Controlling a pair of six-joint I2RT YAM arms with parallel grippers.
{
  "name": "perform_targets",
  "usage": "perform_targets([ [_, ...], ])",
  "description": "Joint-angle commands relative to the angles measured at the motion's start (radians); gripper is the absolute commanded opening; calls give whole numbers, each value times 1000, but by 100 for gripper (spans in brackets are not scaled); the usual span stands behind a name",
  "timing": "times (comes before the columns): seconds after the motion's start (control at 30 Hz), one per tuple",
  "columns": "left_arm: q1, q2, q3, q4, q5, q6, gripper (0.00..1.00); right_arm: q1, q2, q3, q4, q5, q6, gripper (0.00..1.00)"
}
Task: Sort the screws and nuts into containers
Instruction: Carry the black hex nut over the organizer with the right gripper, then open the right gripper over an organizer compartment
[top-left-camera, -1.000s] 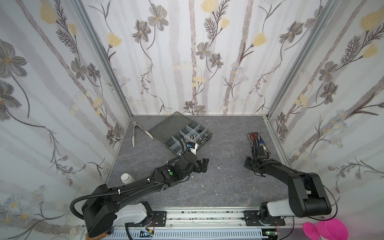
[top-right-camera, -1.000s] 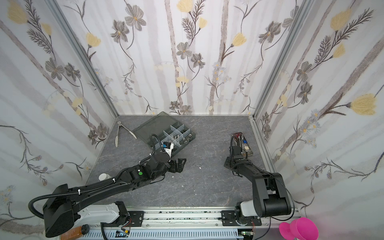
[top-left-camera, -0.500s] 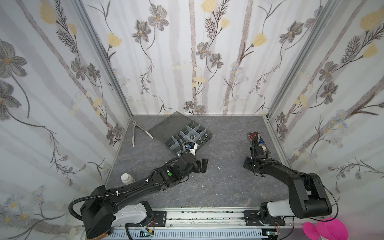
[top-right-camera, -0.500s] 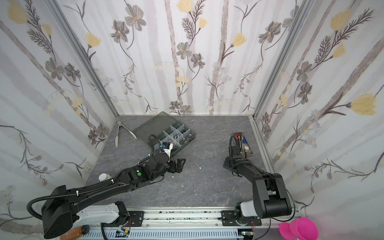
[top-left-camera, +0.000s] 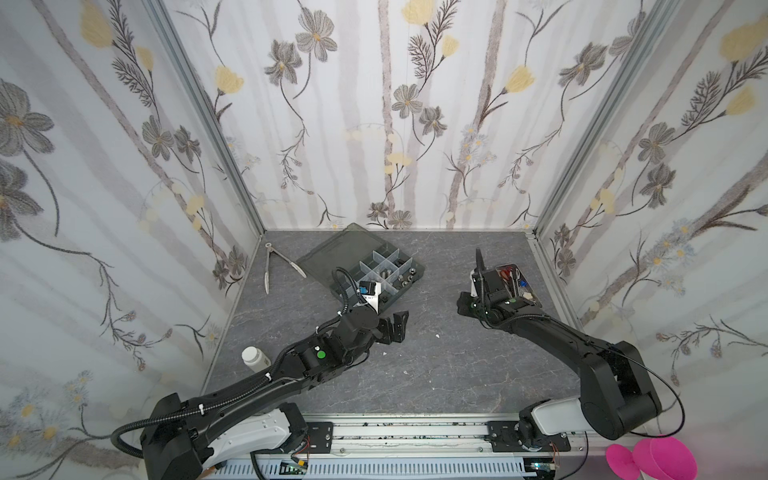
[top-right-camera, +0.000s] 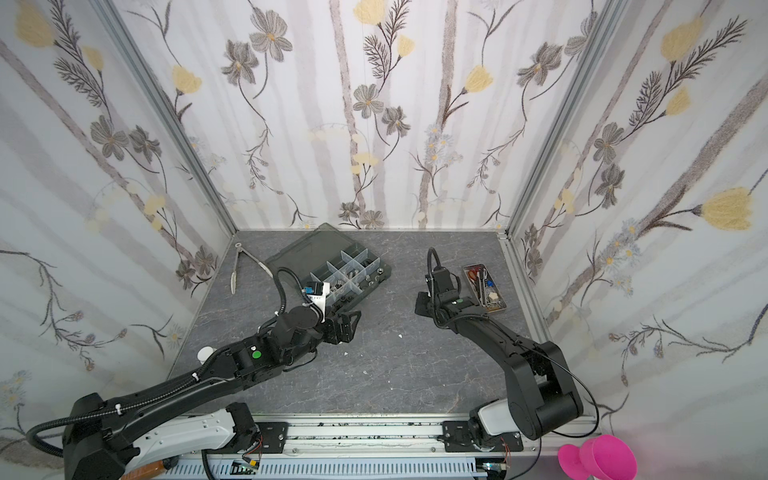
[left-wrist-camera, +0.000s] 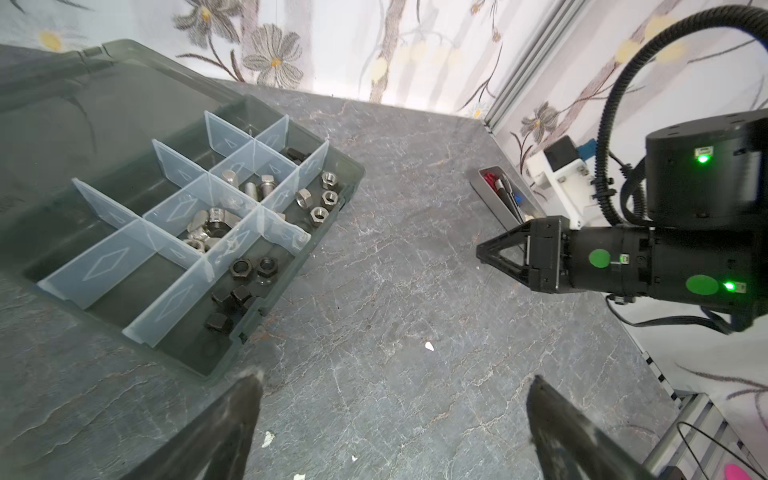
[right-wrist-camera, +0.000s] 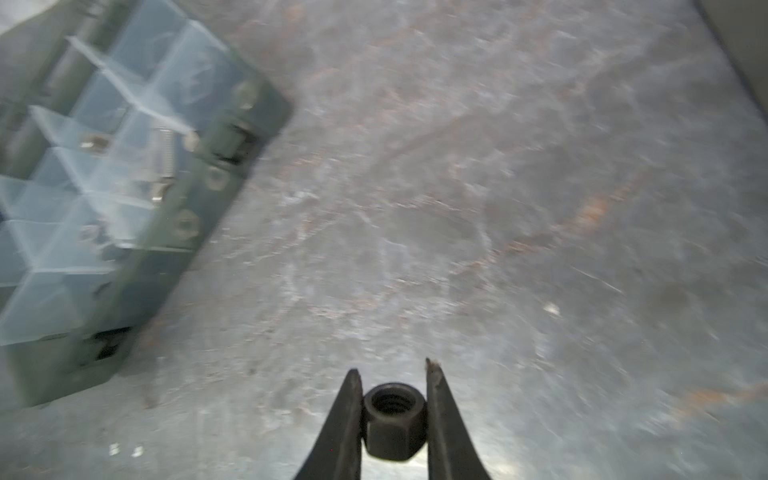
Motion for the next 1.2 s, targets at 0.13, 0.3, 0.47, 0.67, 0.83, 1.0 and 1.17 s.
perform_targets([
  [0.13, 7, -148, -19, -134, -101, -11, 100, 169, 231, 274, 15, -48, 28, 16],
  [0.3, 9, -233, -22, -210, -141, -10, 100, 259, 401, 461, 4, -74, 36, 16],
  [0.47, 15, -292, -33, -258, -162, -9, 100, 311, 549, 629, -34, -93, 41, 17],
  [0.67, 24, -318, -46, -276, -164, -6, 100, 324, 643, 724, -59, -100, 51, 18],
  [0.83, 34, -313, -50, -268, -159, 2, 100, 324, 656, 728, -62, -103, 51, 26],
  [1.0, 45, -293, -39, -265, -151, 10, 100, 324, 655, 728, -55, -114, 40, 41],
  [1.17, 64, -271, 2, -291, -159, 17, 100, 321, 626, 728, -54, -112, 11, 48],
])
